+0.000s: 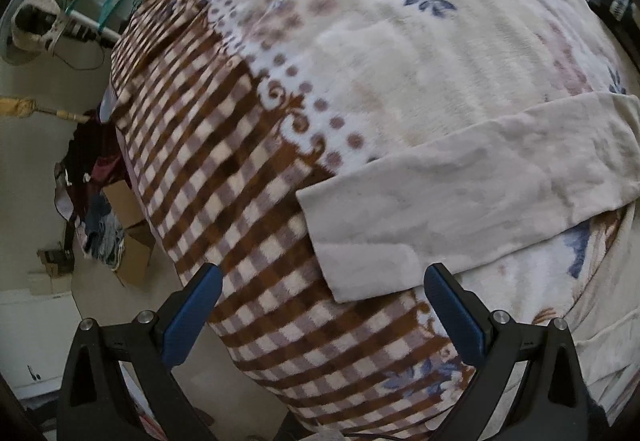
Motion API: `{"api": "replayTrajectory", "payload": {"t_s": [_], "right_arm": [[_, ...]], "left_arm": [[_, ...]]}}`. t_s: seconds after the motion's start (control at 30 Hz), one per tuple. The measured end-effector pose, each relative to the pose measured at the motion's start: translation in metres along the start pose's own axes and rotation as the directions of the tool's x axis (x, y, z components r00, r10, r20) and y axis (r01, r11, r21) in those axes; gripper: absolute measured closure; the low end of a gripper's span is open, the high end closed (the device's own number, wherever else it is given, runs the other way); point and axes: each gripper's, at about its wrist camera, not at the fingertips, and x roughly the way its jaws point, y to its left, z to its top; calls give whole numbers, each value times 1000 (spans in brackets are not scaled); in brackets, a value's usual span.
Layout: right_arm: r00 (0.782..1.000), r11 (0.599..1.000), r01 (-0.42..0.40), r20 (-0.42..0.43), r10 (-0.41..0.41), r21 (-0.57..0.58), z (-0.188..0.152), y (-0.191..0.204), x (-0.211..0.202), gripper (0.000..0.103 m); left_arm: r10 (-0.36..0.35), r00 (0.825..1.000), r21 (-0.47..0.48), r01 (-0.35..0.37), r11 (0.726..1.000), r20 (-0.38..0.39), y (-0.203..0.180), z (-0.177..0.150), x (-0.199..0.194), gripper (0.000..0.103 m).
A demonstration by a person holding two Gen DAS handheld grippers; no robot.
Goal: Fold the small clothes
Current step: 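Carry the sleeve with the right gripper across the shirt body and release, then grasp the other sleeve cuff with the left gripper and lift it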
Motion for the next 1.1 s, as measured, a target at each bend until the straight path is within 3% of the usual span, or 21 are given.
{"api": "replayTrajectory", "payload": {"t_s": [0.07, 0.1, 0.17, 0.2, 0.3, 0.47, 0.57, 0.63, 0.67, 0.7, 0.73, 0.87, 0.9, 0.97, 1.0, 1.07, 1.1], "right_arm": [[996, 994, 87, -18, -88, -67, 1, 17, 22, 52], [994, 992, 103, -21, -105, -67, -1, 18, 31, 73], [991, 990, 132, -5, -133, -51, -7, 21, 37, 92], [991, 990, 132, 9, -132, -43, -8, 26, 37, 96], [990, 987, 138, 49, -134, -81, -12, 55, 34, 96], [991, 986, 135, 27, -133, -101, -20, 70, 41, 96], [996, 997, 75, -47, -76, -25, -16, 64, 52, 91], [997, 1000, 18, -71, -16, 18, -9, 56, 50, 74], [998, 999, -6, -69, 9, 48, -9, 48, 42, 55], [998, 997, -19, -52, 22, 71, -9, 40, 34, 42], [999, 996, -17, -31, 20, 90, -9, 31, 25, 41], [998, 984, 54, 22, -58, 168, 3, -13, -10, 39], [997, 980, 69, 26, -75, 185, 18, -30, -21, 39], [991, 963, 125, 23, -134, 241, 22, -54, -27, 39], [988, 954, 147, 12, -155, 261, 23, -65, -28, 39], [975, 922, 219, -26, -222, 320, 25, -90, -30, 38], [969, 908, 243, -42, -244, 341, 26, -98, -30, 38]], "left_arm": [[1, 1000, -9, -1, 1000, -13, 4, -2, 4, 0], [0, 1000, -14, 0, 1000, -19, 5, -2, 6, 0], [-1, 1000, -28, 1, 1000, -22, 10, -3, 7, 0], [-1, 1000, -33, 1, 999, -22, 13, -4, 8, 0], [1, 1000, -42, -2, 999, -27, 19, -6, 12, 0], [-2, 999, -68, -1, 998, -39, 27, -8, 19, 0], [-40, 997, -100, 33, 994, -63, 32, -10, 26, 0], [-101, 991, -147, 88, 985, -83, 40, -13, 32, 0], [-129, 988, -172, 112, 979, -88, 44, -14, 35, 0], [-199, 975, -236, 172, 956, -97, 52, -16, 42, 0], [-243, 965, -274, 208, 939, -98, 58, -18, 47, 0], [-457, 887, -495, 367, 788, -69, 83, -22, 82, 0], [-474, 879, -527, 380, 761, -51, 87, -21, 87, 1], [-485, 874, -560, 396, 728, -13, 90, -17, 91, 1], [-480, 877, -561, 397, 726, 0, 90, -16, 90, 4], [-463, 886, -539, 404, 739, 29, 84, -11, 81, 13], [-449, 892, -508, 408, 759, 44, 76, -7, 74, 19]]}}
